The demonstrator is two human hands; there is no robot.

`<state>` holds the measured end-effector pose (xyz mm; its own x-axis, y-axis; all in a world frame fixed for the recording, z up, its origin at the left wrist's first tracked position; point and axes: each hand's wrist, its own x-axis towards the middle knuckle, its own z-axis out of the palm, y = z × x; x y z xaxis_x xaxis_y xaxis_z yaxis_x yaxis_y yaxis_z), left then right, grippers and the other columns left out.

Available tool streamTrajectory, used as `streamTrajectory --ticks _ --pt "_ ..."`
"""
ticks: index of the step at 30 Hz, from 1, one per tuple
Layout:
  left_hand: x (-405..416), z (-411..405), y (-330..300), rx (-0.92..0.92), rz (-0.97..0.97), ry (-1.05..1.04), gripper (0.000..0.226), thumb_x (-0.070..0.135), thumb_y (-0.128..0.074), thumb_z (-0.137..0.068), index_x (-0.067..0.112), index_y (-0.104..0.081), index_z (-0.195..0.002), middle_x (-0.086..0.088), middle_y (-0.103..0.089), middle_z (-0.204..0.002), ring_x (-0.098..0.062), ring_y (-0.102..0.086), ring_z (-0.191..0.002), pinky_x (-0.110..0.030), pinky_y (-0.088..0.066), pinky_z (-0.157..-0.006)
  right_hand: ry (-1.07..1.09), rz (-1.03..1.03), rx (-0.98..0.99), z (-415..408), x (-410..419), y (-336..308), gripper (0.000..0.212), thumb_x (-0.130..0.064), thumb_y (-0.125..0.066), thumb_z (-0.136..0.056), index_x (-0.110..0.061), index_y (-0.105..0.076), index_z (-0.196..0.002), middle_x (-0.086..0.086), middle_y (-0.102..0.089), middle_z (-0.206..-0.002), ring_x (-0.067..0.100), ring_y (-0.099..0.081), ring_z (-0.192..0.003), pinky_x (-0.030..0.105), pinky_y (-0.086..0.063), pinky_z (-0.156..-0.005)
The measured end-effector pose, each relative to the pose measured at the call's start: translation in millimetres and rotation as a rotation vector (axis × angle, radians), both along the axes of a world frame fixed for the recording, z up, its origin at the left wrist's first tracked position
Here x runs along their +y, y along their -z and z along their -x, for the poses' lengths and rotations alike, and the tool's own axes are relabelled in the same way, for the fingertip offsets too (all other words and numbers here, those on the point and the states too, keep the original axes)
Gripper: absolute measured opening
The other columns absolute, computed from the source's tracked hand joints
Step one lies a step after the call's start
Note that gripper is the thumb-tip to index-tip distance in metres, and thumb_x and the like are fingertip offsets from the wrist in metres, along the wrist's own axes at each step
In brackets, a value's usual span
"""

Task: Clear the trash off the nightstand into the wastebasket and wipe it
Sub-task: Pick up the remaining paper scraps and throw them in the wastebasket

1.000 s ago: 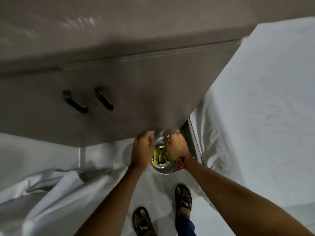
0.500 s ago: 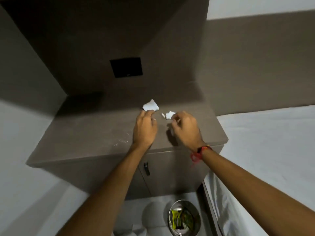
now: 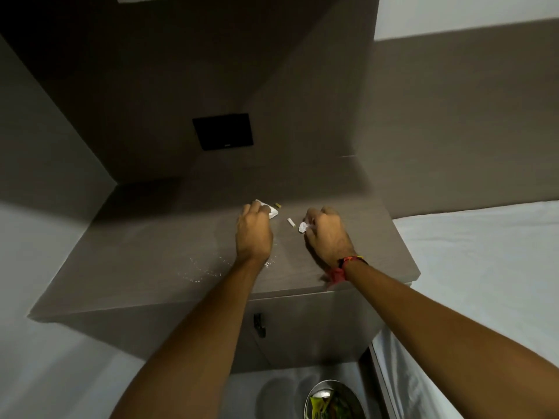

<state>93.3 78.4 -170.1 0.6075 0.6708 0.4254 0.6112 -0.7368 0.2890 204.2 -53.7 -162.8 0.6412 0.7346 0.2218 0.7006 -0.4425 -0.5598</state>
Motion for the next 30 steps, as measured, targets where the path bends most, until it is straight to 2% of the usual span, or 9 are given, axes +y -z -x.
streamTrajectory --ticks 3,7,12,14,16,19,22,27,30 --pt "-16 3 -4 -0.289 0.165 -0.120 0.024 0.002 -0.054 -0.095 0.012 -0.068 -0.112 -0.006 -0.063 -0.113 -0.024 -0.059 -0.106 -0.040 -0.058 -0.086 0.053 -0.104 0.105 -1 -6 1 0.002 -0.006 -0.064 -0.086 -0.007 -0.063 -0.085 0.012 -0.064 -0.090 0.030 -0.062 -0.083 0.038 -0.054 -0.069" --pt "-53 25 -9 -0.604 0.380 -0.181 0.016 0.007 -0.057 -0.091 0.016 -0.068 -0.098 -0.003 -0.066 -0.102 -0.021 -0.064 -0.090 -0.046 -0.059 -0.080 0.199 -0.297 0.395 13 -34 1 0.018 -0.016 -0.080 -0.080 -0.010 -0.064 -0.075 0.001 -0.065 -0.071 0.012 -0.057 -0.062 0.024 -0.047 -0.058" --pt "-143 64 11 -0.746 0.566 -0.004 0.025 0.008 -0.059 -0.090 0.032 -0.062 -0.092 -0.007 -0.069 -0.087 -0.027 -0.065 -0.074 -0.047 -0.056 -0.068 0.302 -0.654 0.869 63 -102 7 0.012 0.000 -0.080 -0.081 -0.005 -0.068 -0.081 0.000 -0.065 -0.063 0.006 -0.058 -0.052 0.016 -0.051 -0.053" --pt "-178 81 32 -0.709 0.585 0.077 0.024 0.007 -0.054 -0.090 0.031 -0.057 -0.091 -0.003 -0.064 -0.084 -0.022 -0.061 -0.073 -0.038 -0.053 -0.067 0.313 -0.722 0.910 89 -139 29 0.016 0.006 -0.076 -0.081 -0.008 -0.069 -0.079 -0.004 -0.068 -0.063 0.006 -0.060 -0.053 0.014 -0.052 -0.053" --pt "-204 99 55 -0.634 0.570 0.161 0.021 0.003 -0.051 -0.091 0.024 -0.055 -0.092 0.003 -0.059 -0.085 -0.007 -0.057 -0.077 -0.020 -0.047 -0.071 0.354 -0.731 0.962 113 -173 57 0.014 0.006 -0.074 -0.082 -0.008 -0.071 -0.082 -0.001 -0.070 -0.067 0.009 -0.062 -0.056 0.015 -0.053 -0.056" --pt "-241 131 119 -0.423 0.639 0.172 0.017 -0.003 -0.052 -0.093 0.013 -0.055 -0.088 0.003 -0.055 -0.086 0.000 -0.053 -0.077 -0.008 -0.040 -0.069 0.496 -0.605 1.042 146 -219 126 0.011 0.006 -0.071 -0.083 -0.006 -0.073 -0.085 0.004 -0.070 -0.069 0.011 -0.063 -0.056 0.019 -0.056 -0.059" --pt "-260 154 197 -0.210 0.745 0.030 0.015 -0.007 -0.055 -0.086 0.007 -0.061 -0.086 -0.007 -0.062 -0.090 -0.010 -0.056 -0.076 -0.012 -0.039 -0.066 0.695 -0.467 1.198 165 -244 216 0.007 0.005 -0.068 -0.085 -0.002 -0.069 -0.084 0.003 -0.065 -0.061 0.012 -0.060 -0.055 0.030 -0.058 -0.071" --pt "-268 152 344 0.063 0.971 -0.177 0.024 -0.008 -0.057 -0.077 0.003 -0.073 -0.090 -0.017 -0.067 -0.101 -0.034 -0.065 -0.093 -0.026 -0.044 -0.077 0.998 -0.333 1.426 172 -255 381 0.010 0.007 -0.066 -0.084 0.000 -0.060 -0.084 0.014 -0.059 -0.066 0.019 -0.055 -0.051 0.030 -0.049 -0.054" --pt "-270 144 418 0.201 1.096 -0.190 0.023 -0.003 -0.060 -0.080 0.004 -0.076 -0.096 -0.018 -0.075 -0.106 -0.034 -0.069 -0.101 -0.027 -0.050 -0.082 1.023 -0.255 1.427 169 -254 449 0.018 0.011 -0.066 -0.082 -0.002 -0.058 -0.072 0.016 -0.062 -0.070 0.023 -0.060 -0.056 0.039 -0.058 -0.063"
